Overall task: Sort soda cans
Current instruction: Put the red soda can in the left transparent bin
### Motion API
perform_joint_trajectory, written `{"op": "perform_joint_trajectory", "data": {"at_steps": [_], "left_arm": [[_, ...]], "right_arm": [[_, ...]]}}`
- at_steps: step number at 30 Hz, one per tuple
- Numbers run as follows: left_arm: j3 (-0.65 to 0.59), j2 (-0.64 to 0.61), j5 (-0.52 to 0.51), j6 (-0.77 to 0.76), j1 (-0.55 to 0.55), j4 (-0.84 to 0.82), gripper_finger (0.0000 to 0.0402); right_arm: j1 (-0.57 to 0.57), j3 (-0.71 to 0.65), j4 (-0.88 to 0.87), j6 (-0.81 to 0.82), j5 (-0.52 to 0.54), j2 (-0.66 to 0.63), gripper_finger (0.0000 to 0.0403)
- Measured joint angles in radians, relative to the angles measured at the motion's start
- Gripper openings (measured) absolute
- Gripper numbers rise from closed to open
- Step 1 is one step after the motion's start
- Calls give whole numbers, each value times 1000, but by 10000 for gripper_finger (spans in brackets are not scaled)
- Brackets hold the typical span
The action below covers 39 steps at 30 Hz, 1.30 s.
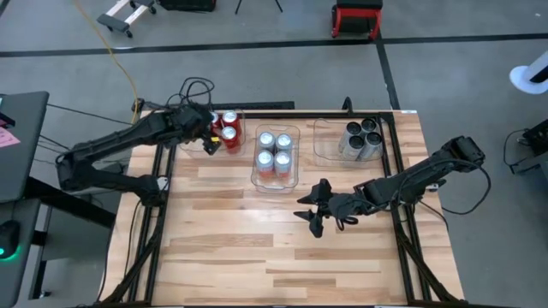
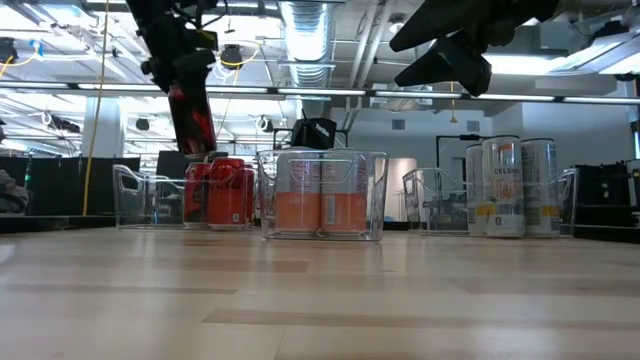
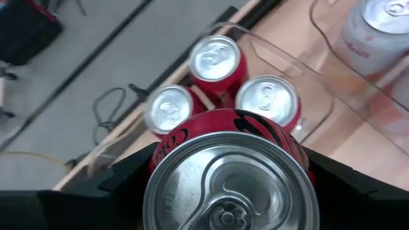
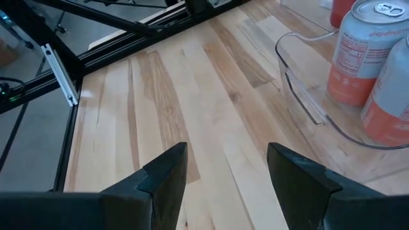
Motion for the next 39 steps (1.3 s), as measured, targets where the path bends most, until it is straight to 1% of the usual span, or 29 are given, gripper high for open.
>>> {"op": "perform_joint_trajectory", "data": {"at_steps": [4, 10, 12, 17, 21, 30, 33, 39], "left_arm": [[0, 31, 57, 36, 43, 44, 301], [0, 50, 78, 69, 113, 91, 301], [0, 50, 106, 72, 131, 93, 301], [0, 49, 138, 70, 147, 77, 301], [-2, 49, 212, 65, 146, 34, 301], [-9, 56, 215, 56, 146, 25, 301], [-9, 88, 215, 51, 146, 13, 301], [-9, 192, 188, 37, 146, 12, 301]], "right_arm": [[-1, 0, 0, 0, 0, 0, 235], [-2, 0, 0, 0, 0, 0, 235], [-2, 0, 0, 0, 0, 0, 235], [-2, 0, 0, -1, 0, 0, 235], [-2, 0, 0, 0, 0, 0, 235], [-2, 0, 0, 0, 0, 0, 235], [-1, 0, 1, 1, 0, 0, 235], [0, 0, 9, 2, 0, 0, 235]]}}
